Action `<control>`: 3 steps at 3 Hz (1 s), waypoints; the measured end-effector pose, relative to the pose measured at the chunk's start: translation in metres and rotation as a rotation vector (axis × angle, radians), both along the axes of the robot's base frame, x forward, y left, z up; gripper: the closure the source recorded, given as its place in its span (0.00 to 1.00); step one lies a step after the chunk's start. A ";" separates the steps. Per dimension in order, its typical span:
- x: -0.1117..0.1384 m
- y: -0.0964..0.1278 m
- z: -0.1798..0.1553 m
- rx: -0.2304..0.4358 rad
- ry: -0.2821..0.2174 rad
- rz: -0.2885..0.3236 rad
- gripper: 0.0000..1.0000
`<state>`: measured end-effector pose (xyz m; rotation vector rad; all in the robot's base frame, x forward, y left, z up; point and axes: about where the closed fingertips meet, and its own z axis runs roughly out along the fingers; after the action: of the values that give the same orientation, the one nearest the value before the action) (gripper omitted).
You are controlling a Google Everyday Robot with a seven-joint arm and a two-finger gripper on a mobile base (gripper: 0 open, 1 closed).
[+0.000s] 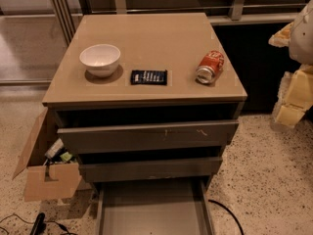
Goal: Place rxbar blueberry into bottom drawer
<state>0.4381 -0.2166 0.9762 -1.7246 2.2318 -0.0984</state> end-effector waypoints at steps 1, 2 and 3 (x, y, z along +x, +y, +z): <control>0.000 0.000 0.001 0.001 -0.003 0.000 0.00; 0.012 0.014 0.009 0.006 -0.035 0.032 0.00; 0.028 0.030 0.013 0.006 -0.052 0.076 0.00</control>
Offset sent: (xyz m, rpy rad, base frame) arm 0.0161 0.0169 0.0097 0.0146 -0.0380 0.0405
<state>0.4659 -0.1866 0.9895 -1.7808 2.1252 -0.1173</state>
